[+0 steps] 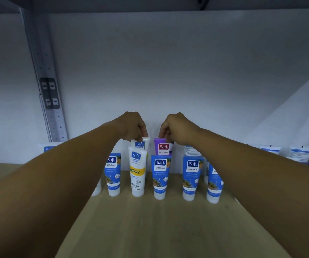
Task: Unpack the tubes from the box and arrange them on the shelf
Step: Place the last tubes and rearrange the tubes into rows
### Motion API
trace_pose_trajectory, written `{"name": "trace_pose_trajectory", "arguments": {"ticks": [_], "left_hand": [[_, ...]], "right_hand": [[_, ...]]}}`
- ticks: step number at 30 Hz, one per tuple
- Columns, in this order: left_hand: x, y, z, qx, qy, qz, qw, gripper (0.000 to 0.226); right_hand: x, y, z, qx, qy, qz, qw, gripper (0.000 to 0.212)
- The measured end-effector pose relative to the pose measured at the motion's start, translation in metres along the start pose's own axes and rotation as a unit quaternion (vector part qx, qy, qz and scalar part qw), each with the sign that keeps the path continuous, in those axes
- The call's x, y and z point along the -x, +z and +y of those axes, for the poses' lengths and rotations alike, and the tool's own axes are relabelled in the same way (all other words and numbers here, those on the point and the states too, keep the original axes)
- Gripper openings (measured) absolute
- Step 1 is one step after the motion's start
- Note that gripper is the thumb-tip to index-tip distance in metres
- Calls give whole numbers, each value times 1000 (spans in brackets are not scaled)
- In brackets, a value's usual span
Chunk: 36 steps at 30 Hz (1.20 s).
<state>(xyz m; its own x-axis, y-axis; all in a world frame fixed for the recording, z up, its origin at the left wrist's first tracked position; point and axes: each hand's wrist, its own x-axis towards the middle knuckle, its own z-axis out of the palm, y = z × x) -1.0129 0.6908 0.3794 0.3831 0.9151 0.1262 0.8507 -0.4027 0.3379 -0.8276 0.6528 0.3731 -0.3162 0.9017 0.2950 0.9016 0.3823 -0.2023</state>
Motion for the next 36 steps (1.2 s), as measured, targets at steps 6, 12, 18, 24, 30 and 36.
{"name": "trace_pose_trajectory", "arguments": {"ticks": [6,12,18,24,30,36], "left_hand": [[-1,-1,-1,-39,22,-7,999,18],[-5,3,32,-14,101,65,993,24],[-14,19,94,13,186,38,982,29],[-32,45,127,-84,210,-18,974,30],[-36,48,131,-130,231,-22,964,26],[-38,49,129,-120,233,-13,965,22]], "right_hand": [[4,-3,6,-12,3,-11,1000,34],[21,-27,29,6,25,23,999,38],[56,-61,72,55,62,-7,997,31],[71,-60,100,85,59,-34,994,28],[70,-53,104,117,9,0,993,27],[71,-51,104,116,0,-4,993,20]]}}
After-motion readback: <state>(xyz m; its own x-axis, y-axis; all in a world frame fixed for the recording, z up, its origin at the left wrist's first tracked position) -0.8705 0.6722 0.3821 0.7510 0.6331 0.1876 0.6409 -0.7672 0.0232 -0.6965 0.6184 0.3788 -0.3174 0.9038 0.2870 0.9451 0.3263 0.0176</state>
